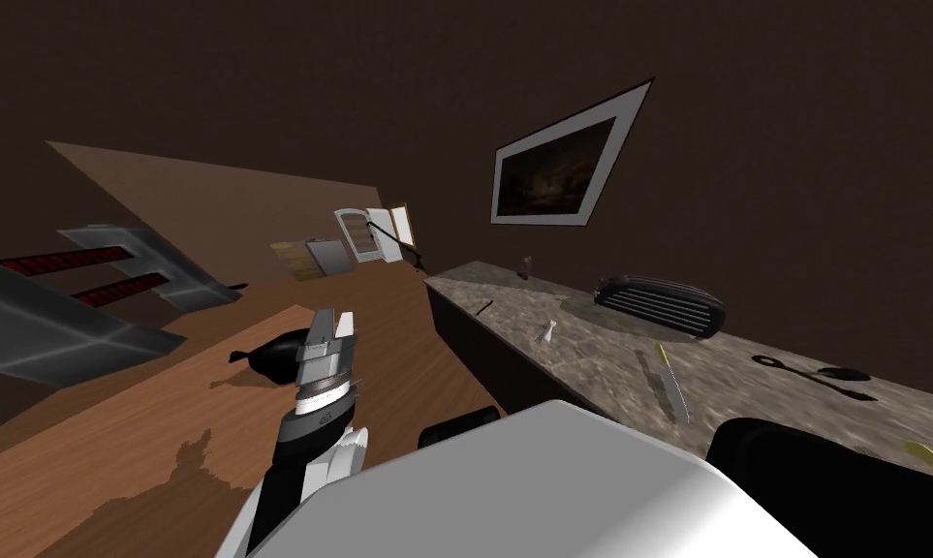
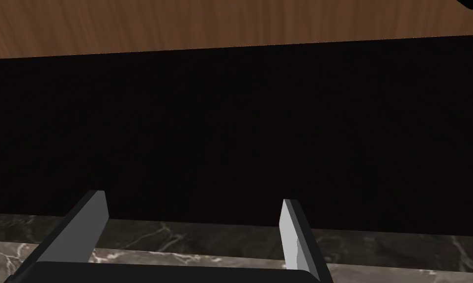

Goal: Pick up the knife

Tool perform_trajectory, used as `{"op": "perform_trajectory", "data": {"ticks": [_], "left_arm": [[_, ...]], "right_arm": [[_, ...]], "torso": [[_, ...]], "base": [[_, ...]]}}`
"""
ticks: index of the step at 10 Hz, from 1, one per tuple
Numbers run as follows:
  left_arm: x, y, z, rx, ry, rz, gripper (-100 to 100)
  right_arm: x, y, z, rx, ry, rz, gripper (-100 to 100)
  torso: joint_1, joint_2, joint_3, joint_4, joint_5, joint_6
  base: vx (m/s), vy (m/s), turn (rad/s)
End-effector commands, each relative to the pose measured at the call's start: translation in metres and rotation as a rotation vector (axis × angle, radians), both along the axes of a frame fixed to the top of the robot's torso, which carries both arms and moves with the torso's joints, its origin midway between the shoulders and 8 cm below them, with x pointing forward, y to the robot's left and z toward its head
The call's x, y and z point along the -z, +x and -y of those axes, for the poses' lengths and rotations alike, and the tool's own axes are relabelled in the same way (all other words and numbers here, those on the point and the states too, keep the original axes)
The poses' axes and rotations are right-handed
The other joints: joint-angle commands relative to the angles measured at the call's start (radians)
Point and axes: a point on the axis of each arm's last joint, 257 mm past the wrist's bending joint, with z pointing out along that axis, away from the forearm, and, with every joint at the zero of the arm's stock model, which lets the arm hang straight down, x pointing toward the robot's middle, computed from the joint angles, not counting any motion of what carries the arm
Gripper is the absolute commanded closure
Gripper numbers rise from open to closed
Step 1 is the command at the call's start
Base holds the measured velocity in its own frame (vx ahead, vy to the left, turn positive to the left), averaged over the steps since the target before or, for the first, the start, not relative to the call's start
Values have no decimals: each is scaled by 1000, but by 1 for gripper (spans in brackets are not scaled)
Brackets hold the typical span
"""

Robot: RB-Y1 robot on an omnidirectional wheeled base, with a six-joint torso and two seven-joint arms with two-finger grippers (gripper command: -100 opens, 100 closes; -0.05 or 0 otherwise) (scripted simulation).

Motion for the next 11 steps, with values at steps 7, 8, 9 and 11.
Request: {"op": "perform_trajectory", "data": {"ticks": [7, 8, 9, 11], "left_arm": [[0, 0, 0, 0, 0, 0, 0], [0, 0, 0, 0, 0, 0, 0], [0, 0, 0, 0, 0, 0, 0], [0, 0, 0, 0, 0, 0, 0]], "right_arm": [[-66, 38, 105, -69, -207, -56, -100], [-75, 49, 120, -75, -240, -48, -100], [-80, 60, 130, -77, -263, -35, -100], [-79, 80, 137, -64, -283, 5, -100]], "torso": [[-1, 0, 0, 0, 0, 0], [-1, 0, 0, 0, 0, -1], [-3, 0, 0, 0, -1, -1], [-5, 1, 0, 0, -1, 0]], "base": [[21, -32, 205], [12, -66, 401], [9, -93, 330], [-15, -102, 281]]}}
